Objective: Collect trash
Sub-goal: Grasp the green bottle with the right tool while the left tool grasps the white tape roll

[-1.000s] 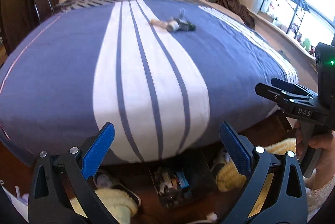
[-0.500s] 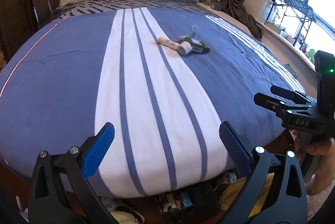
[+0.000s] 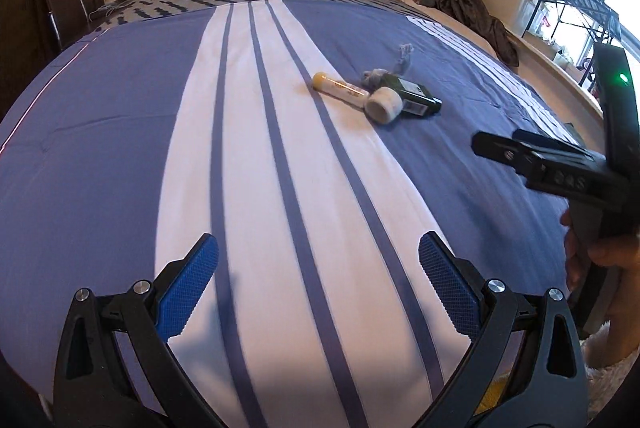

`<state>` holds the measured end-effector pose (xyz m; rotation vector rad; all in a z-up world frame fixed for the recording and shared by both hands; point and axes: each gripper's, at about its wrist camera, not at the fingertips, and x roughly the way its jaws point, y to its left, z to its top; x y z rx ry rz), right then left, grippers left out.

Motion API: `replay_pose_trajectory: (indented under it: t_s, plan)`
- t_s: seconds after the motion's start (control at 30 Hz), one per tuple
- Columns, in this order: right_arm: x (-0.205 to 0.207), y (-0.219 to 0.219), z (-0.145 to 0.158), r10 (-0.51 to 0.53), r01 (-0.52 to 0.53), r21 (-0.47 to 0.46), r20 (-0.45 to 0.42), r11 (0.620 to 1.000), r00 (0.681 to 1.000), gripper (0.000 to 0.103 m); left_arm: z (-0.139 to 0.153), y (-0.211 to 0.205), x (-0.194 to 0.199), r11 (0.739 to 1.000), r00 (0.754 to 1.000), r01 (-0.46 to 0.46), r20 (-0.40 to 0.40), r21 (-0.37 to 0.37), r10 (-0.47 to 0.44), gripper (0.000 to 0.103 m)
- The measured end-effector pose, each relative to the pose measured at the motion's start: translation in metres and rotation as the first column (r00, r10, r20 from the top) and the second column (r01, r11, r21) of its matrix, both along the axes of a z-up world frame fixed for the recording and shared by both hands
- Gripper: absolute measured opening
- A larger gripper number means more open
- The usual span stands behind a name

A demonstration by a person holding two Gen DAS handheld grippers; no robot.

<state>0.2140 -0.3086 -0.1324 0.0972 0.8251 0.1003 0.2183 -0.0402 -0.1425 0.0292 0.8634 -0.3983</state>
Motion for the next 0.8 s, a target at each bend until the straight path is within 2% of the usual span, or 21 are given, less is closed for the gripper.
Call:
replay_pose_trajectory:
  t_s: [0.3, 0.47, 0.67, 0.77, 0.8]
  plan:
    - [0.07, -0.003, -0.01, -0.044, 0.049, 0.11, -0.043, 0.993, 0.998, 0.097, -0.008, -0.015, 0.032, 1.0, 1.0, 0.018, -0.011, 0.006, -0.018, 0.095]
    - [0.102, 0.006, -0.019, -0.081, 0.091, 0.119, -0.089, 0.989, 0.993, 0.097, -0.008, -0.024, 0.044, 0.999, 0.999, 0.031, -0.008, 0.009, -0.031, 0.095]
    - [0.119, 0.009, -0.032, -0.094, 0.112, 0.132, -0.132, 0.985, 0.987, 0.097, -0.009, -0.034, 0.058, 0.999, 0.999, 0.041, -0.009, 0.011, -0.041, 0.095]
    - [0.119, 0.006, -0.031, -0.096, 0.11, 0.115, -0.121, 0.987, 0.988, 0.086, -0.011, -0.041, 0.065, 0.999, 0.999, 0.046, -0.012, 0.012, -0.046, 0.095]
    - [0.12, 0.004, -0.03, -0.092, 0.105, 0.116, -0.116, 0.988, 0.989, 0.086, -0.012, -0.043, 0.067, 0.999, 0.999, 0.049, -0.014, 0.009, -0.049, 0.095]
